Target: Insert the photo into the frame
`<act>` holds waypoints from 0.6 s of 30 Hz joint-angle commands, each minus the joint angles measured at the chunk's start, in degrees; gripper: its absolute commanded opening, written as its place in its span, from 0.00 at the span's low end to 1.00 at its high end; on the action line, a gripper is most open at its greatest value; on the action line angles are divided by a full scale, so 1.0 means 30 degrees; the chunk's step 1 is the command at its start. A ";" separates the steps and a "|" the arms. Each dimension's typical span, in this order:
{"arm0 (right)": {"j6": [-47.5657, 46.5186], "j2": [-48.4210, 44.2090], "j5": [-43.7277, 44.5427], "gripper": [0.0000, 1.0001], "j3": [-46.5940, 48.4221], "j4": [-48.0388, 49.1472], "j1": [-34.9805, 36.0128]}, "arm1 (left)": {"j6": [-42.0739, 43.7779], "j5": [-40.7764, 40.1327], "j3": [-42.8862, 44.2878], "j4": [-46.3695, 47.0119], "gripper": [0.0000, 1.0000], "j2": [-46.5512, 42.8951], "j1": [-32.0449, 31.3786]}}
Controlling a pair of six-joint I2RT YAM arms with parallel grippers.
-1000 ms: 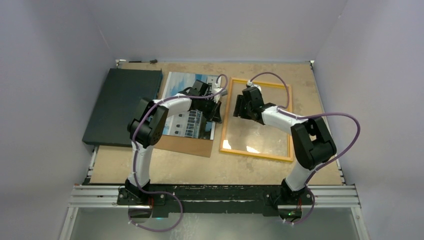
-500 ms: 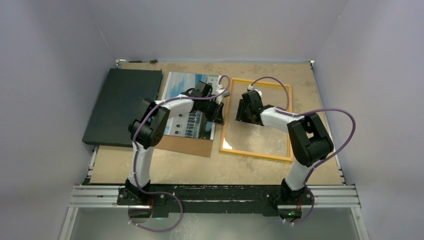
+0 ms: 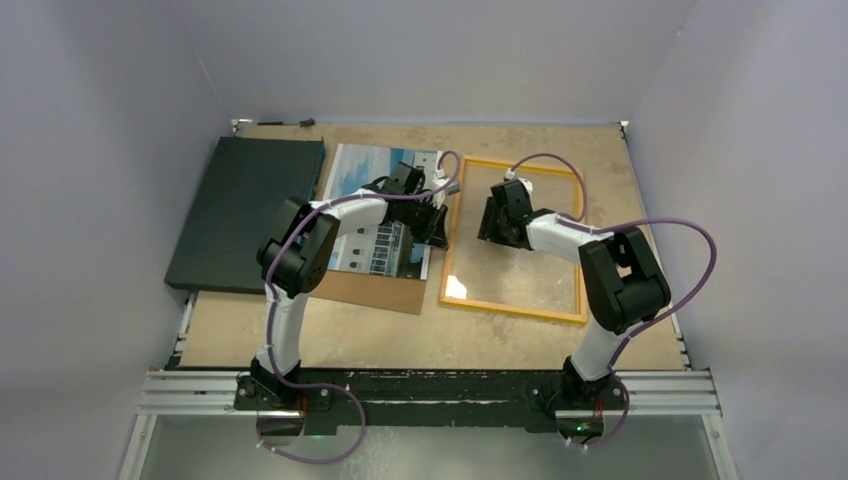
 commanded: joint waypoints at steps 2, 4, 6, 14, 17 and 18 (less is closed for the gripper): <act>0.0084 -0.1309 0.0778 0.58 0.0098 -0.1367 -0.0172 | 0.0316 -0.0033 0.0555 -0.0221 0.00 -0.1137 0.0072; -0.0132 -0.1709 0.1252 0.60 0.0593 -0.1231 -0.0117 | 0.0374 0.0032 0.0853 -0.0635 0.00 -0.1315 0.0256; -0.0263 -0.2072 0.0986 0.62 0.1164 -0.1023 0.0179 | 0.0368 0.0327 0.1345 -0.1396 0.00 -0.1563 0.0844; 0.0602 -0.0559 -0.0835 0.77 0.4804 -0.0341 0.2447 | 0.2797 -0.0292 0.4694 -0.6478 0.00 -0.2972 0.5031; 0.0948 0.1397 -0.1527 0.80 0.7108 -0.0356 0.3557 | 0.4056 -0.2257 0.5544 -0.8528 0.02 -0.3340 0.6496; 0.1067 0.2324 -0.1841 0.81 0.7930 -0.0434 0.3786 | 0.4396 -0.3043 0.5645 -0.8956 0.06 -0.3377 0.6928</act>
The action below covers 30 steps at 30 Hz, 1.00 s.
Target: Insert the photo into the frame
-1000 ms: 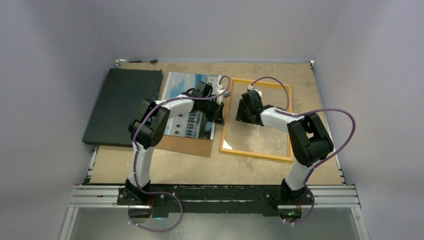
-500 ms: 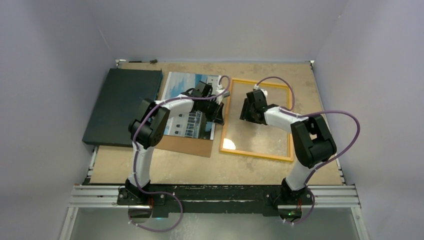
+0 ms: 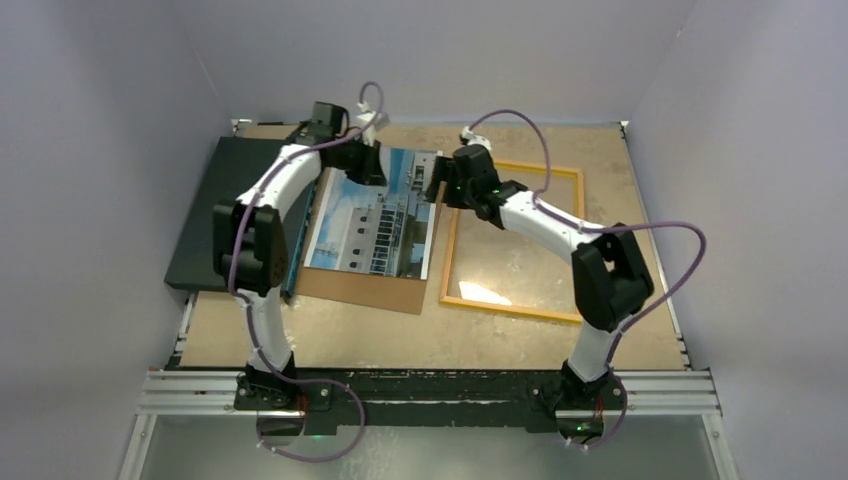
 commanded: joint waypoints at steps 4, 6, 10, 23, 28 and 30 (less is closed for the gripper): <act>0.0920 0.4956 -0.1215 0.86 0.5644 -0.0151 0.1384 | 0.3063 -0.4827 0.0819 -0.3801 0.19 -0.1425 0.3284; 0.0976 0.6029 -0.1247 0.88 0.7037 -0.0496 0.1317 | 0.3293 -0.6162 0.0333 -0.3698 0.18 -0.1271 0.3819; 0.0238 0.8348 -0.1088 0.90 1.0449 -0.1180 0.0717 | 0.3721 -0.7377 -0.1682 -0.2482 0.03 -0.1432 0.3885; -0.0432 1.3334 -0.0270 0.91 1.6637 -0.2051 -0.1253 | 0.4293 -1.0143 -0.5220 0.0249 0.00 -0.0877 0.3088; -0.0462 1.4558 -0.0307 0.92 1.8300 -0.2352 -0.1540 | 0.4364 -1.0362 -0.5551 0.0540 0.00 -0.0673 0.2886; -0.0428 1.4902 -0.0420 0.93 1.8536 -0.2130 -0.1616 | 0.4423 -1.0454 -0.5631 0.0632 0.00 -0.0601 0.2804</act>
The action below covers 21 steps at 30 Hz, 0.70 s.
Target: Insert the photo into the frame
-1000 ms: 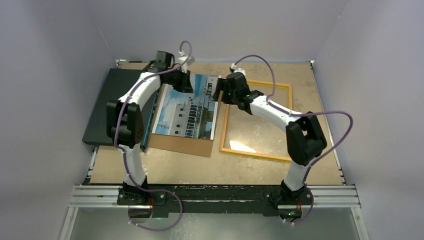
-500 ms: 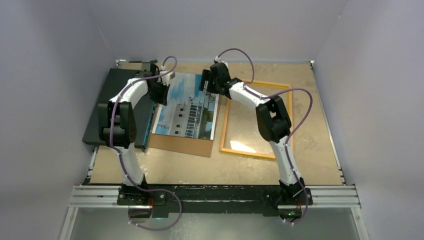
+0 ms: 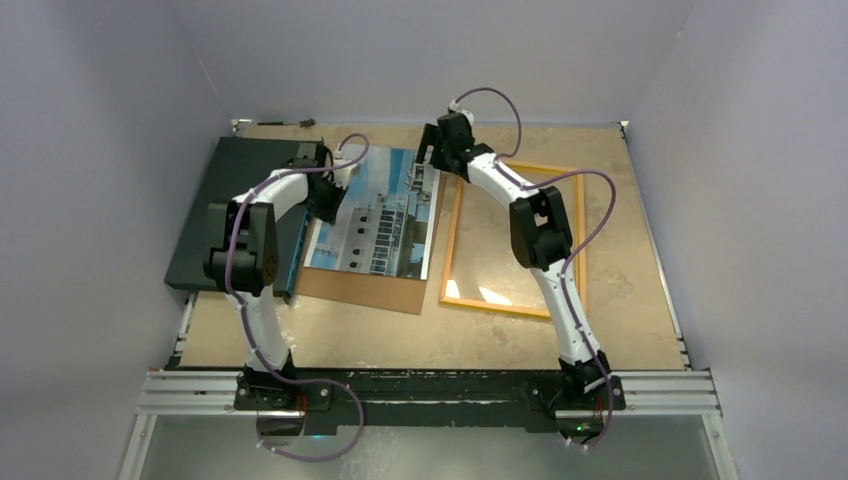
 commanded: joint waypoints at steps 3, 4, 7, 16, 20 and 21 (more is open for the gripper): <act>-0.0088 0.0634 -0.0165 0.93 0.1570 0.0416 -0.0015 | 0.0498 -0.0587 -0.0211 0.0941 0.00 0.0346 -0.0205; -0.0025 0.0821 -0.0213 0.94 0.1686 0.0499 -0.0001 | 0.0537 -0.0601 -0.0212 0.0921 0.00 0.0378 -0.0225; 0.0265 0.1392 -0.0359 0.94 0.2172 0.0565 -0.0042 | 0.0630 -0.0679 -0.0247 0.0940 0.00 0.0479 -0.0219; 0.1223 0.2194 -0.1675 0.93 0.2196 0.1652 -0.0426 | 0.0992 -0.0763 -0.0248 0.0974 0.00 0.0859 -0.0303; 0.2435 0.1125 -0.3878 0.91 -0.0359 0.4405 -0.0814 | 0.1061 -0.0907 -0.0250 0.1028 0.00 0.1031 -0.0507; 0.2704 0.0768 -0.4204 0.91 -0.1082 0.5118 -0.0852 | 0.1051 -0.0937 -0.0261 0.1064 0.00 0.1060 -0.0559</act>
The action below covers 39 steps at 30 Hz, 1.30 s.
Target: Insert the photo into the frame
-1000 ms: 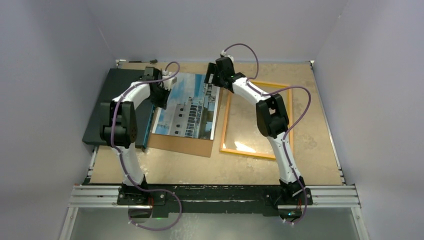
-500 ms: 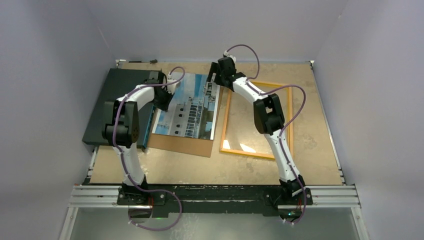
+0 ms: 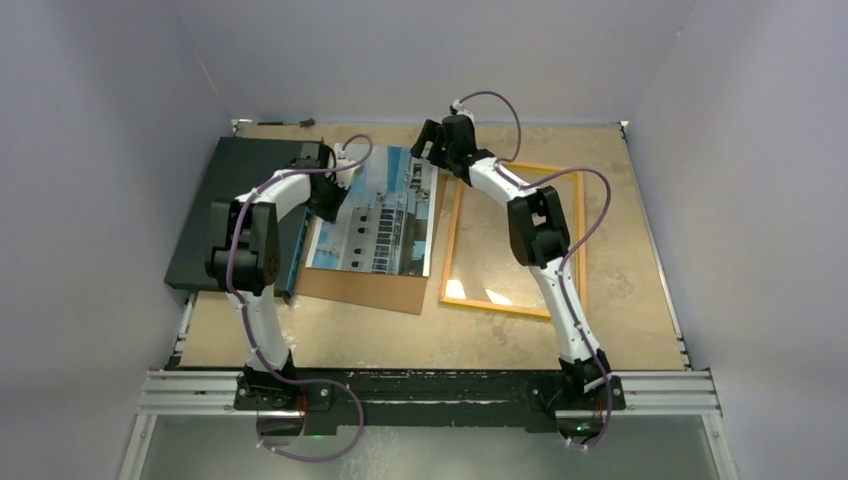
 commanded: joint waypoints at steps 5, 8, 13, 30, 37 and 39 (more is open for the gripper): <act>0.2798 -0.2636 -0.4468 0.90 -0.5139 0.6274 -0.0577 | 0.0642 -0.0552 -0.0364 0.0551 0.00 0.1000 -0.0460; 0.3641 -0.3157 -0.6147 0.88 -0.6279 0.8627 -0.0670 | 0.0711 -0.0612 -0.0393 0.0556 0.00 0.1033 -0.0462; 0.4884 -0.3681 -0.7756 0.84 -0.7455 1.1140 -0.0683 | 0.0821 -0.0685 -0.0619 0.0657 0.00 0.0946 -0.0464; 0.2257 -0.6498 -0.5619 0.22 -1.0005 0.9040 -0.0117 | -0.0143 0.1501 0.0820 -0.0824 0.00 -0.1004 -0.0462; 0.2045 -0.7331 -0.5107 0.00 -0.9556 0.7920 -0.0019 | -0.1177 0.3445 0.3545 -0.3290 0.01 -0.3009 -0.0528; 0.2070 -0.7743 -0.4653 0.00 -0.9449 0.7119 0.0017 | -0.1673 0.3840 0.4312 -0.3990 0.18 -0.3391 -0.0971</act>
